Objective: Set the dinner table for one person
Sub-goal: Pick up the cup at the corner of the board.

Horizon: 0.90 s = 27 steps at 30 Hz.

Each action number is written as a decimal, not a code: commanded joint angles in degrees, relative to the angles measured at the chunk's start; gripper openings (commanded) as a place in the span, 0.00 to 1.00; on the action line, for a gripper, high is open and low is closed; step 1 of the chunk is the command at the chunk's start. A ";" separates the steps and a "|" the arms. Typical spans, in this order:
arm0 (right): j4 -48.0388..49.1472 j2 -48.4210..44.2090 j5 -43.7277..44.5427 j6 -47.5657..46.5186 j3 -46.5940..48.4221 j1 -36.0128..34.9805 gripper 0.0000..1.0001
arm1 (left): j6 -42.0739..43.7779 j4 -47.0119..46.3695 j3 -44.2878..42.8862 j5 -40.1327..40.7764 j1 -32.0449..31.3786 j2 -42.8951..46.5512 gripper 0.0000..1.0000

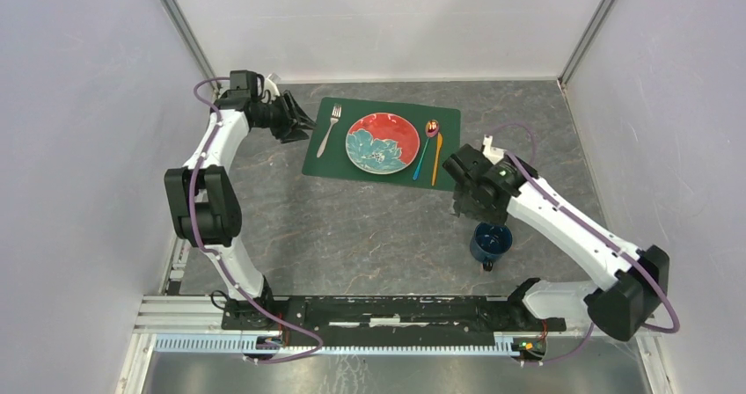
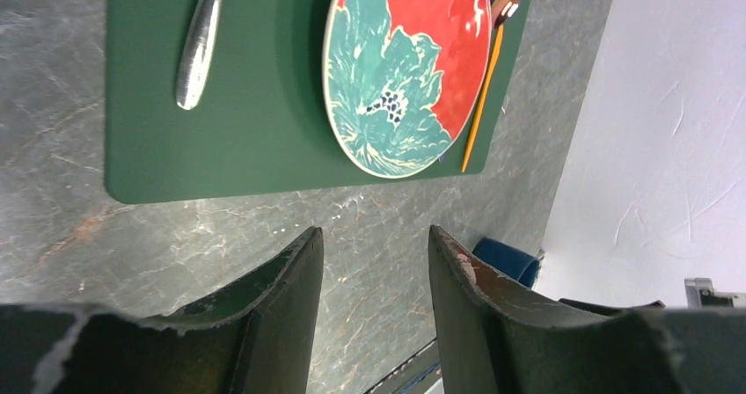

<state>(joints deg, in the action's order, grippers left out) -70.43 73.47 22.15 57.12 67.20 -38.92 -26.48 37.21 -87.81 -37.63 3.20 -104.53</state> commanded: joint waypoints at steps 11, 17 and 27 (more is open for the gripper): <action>-1.37 -5.70 3.83 13.06 -8.33 -0.34 0.75 | 5.64 1.72 -2.28 -0.44 -0.93 0.51 0.54; 2.25 -3.83 5.54 12.65 -8.18 -0.33 0.73 | 5.64 1.73 -2.11 -0.38 -0.97 0.94 0.54; 8.78 0.47 4.44 10.85 -10.24 -0.33 0.70 | 6.35 1.72 -1.58 0.37 -0.92 1.32 0.55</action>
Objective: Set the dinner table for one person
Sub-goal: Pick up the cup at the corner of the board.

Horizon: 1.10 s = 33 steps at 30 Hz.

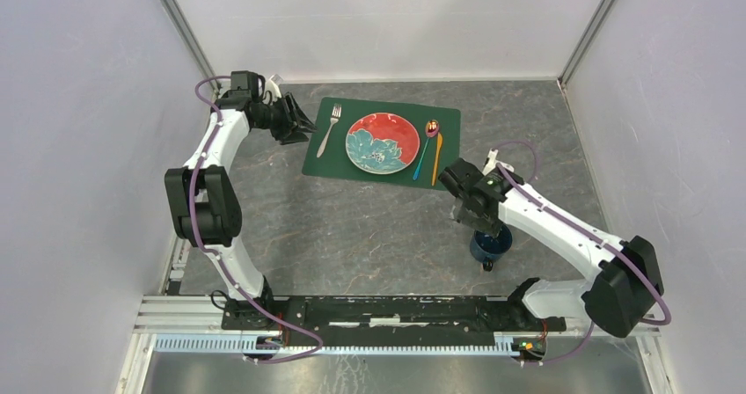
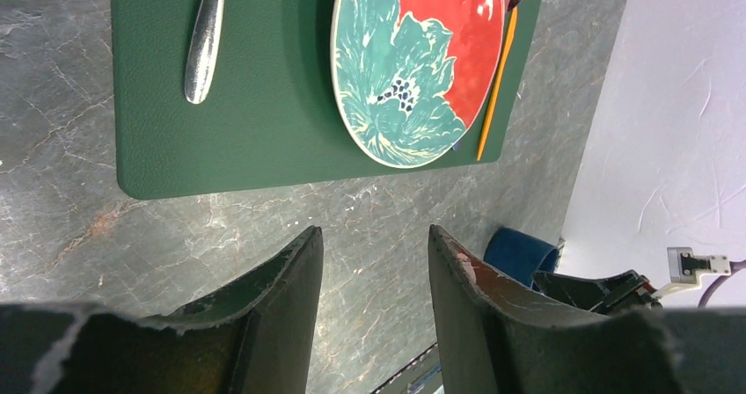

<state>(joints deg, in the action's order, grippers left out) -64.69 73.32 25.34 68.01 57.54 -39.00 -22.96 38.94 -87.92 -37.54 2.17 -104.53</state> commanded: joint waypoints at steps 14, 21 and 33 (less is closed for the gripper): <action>6.31 7.21 -0.76 -1.17 -2.34 -0.21 0.60 | 3.69 0.00 -1.38 0.88 0.19 0.28 0.55; 6.67 9.14 -0.68 -1.82 -1.80 0.10 0.00 | 3.89 0.00 -1.53 1.34 0.34 0.20 0.55; 5.58 13.69 0.97 -7.34 5.05 3.68 0.00 | 3.78 0.35 -2.23 1.22 0.70 -0.21 0.55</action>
<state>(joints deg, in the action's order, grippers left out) -60.05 85.52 25.63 64.14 59.44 -37.39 -21.76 38.98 -87.92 -36.10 2.33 -104.53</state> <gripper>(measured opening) 0.028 0.547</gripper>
